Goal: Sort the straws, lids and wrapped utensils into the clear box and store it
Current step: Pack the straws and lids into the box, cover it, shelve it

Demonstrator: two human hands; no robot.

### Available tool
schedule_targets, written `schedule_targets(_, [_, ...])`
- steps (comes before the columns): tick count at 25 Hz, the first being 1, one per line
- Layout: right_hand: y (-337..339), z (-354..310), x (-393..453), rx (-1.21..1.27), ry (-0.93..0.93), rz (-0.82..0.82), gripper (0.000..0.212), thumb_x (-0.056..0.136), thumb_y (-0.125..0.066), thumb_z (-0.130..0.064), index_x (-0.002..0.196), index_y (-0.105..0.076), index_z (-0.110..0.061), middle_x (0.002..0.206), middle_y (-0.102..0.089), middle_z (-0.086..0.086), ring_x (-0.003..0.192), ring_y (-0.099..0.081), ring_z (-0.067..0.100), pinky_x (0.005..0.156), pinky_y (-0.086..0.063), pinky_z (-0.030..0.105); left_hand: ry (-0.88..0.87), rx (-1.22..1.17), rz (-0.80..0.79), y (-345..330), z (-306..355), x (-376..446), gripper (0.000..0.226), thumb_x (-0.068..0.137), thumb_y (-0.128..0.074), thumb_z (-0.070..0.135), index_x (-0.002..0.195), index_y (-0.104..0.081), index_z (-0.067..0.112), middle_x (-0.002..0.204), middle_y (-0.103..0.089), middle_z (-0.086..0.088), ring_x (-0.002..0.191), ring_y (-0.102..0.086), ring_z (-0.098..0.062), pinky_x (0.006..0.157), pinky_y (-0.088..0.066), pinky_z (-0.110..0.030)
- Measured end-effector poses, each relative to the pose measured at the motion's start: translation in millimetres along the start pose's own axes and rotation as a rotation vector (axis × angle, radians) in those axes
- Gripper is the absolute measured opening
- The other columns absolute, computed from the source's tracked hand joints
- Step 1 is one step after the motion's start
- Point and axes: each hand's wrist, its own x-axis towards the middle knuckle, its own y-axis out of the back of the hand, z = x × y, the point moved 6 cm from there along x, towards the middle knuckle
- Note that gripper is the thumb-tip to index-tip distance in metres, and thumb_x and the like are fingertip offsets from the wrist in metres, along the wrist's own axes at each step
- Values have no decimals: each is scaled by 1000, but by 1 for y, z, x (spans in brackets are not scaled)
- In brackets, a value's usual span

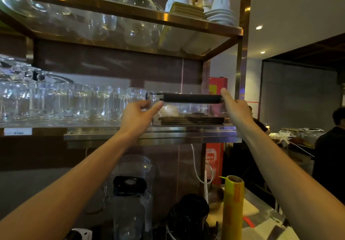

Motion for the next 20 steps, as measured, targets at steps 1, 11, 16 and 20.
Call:
schedule_targets(1, [0,6,3,11,-12,-11,59,98,-46,-68,106,-69,-13,102,-72,5,96,-66,21,65,-38,27,-3,23,-2,-4,-2,0,72,76,-69,74,116,-77,15,101,-79,6,102,-72,-12,99,-57,-46])
schedule_targets(11, [2,41,24,121,-17,-231,34,101,-57,-50,108,-70,-20,110,-74,0,109,-67,20,104,-47,44,17,42,-26,-28,-10,7,94,71,-65,80,134,-67,11,136,-69,-2,123,-66,-19,107,-52,-46])
schedule_targets(16, [3,50,26,54,136,-242,6,96,-71,-26,101,-72,-30,107,-74,-5,106,-68,16,93,-53,36,72,86,-123,-36,-19,10,79,83,-83,33,151,-48,12,130,-65,-5,108,-64,-16,80,-48,-19])
schedule_targets(20, [-1,64,30,19,157,-186,14,98,-69,-33,100,-74,-20,99,-77,1,98,-74,20,82,-61,36,44,167,-148,-37,-24,10,88,81,-86,28,156,-41,17,133,-62,-6,110,-62,-17,73,-46,-14])
